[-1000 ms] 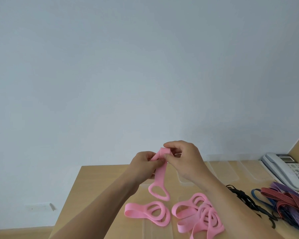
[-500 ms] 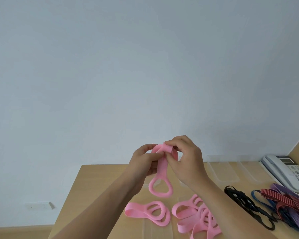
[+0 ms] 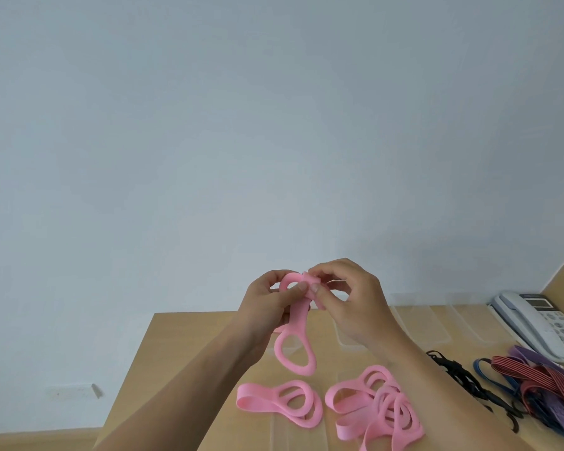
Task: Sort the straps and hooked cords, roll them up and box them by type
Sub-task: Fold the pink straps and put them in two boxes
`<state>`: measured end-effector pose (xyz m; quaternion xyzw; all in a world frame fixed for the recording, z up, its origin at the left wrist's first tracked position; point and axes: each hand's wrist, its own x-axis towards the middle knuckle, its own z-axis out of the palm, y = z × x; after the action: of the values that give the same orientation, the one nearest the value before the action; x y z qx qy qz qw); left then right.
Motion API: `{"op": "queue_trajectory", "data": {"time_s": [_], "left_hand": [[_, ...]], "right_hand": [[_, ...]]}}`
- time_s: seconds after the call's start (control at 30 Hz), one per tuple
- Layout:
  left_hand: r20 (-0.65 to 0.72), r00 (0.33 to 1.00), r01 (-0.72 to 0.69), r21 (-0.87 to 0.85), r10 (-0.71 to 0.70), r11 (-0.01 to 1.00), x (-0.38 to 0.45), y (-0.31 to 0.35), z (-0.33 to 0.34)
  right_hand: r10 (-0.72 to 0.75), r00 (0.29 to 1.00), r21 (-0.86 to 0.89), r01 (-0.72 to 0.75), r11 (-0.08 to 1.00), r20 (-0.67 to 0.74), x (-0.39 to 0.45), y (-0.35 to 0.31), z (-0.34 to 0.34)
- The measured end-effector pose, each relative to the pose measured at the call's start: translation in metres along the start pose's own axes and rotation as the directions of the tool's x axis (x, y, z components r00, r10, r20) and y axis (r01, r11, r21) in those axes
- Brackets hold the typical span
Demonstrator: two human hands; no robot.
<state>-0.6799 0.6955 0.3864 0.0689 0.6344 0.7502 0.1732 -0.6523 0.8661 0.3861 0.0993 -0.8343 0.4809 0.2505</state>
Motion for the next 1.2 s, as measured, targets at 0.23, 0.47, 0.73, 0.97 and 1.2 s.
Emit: {"op": "queue_trajectory", "data": {"time_s": [0.23,0.47,0.73,0.97,1.2], "left_hand": [[0.012,1.000,0.008,0.001,-0.008,1.000,-0.001,0.002,-0.003],[-0.016,0.998,0.063,0.070,-0.062,0.996,-0.001,-0.001,-0.007],[-0.010,0.997,0.071,0.023,-0.071,0.997,-0.001,-0.003,-0.020],[0.011,0.997,0.082,0.008,-0.082,0.997,-0.004,-0.005,-0.035],[0.007,0.998,0.059,0.046,-0.059,0.997,-0.004,-0.007,-0.051]], "right_hand": [[0.082,0.995,-0.014,-0.081,0.997,0.063,0.002,-0.007,0.001],[-0.033,0.999,-0.128,0.029,0.991,-0.024,-0.005,-0.008,0.011],[-0.174,0.984,-0.235,0.163,0.958,-0.028,-0.013,-0.006,0.026],[-0.205,0.977,-0.292,0.213,0.932,0.059,-0.015,-0.011,0.035],[-0.006,0.988,-0.386,0.065,0.920,0.152,-0.007,-0.015,0.040]]}}
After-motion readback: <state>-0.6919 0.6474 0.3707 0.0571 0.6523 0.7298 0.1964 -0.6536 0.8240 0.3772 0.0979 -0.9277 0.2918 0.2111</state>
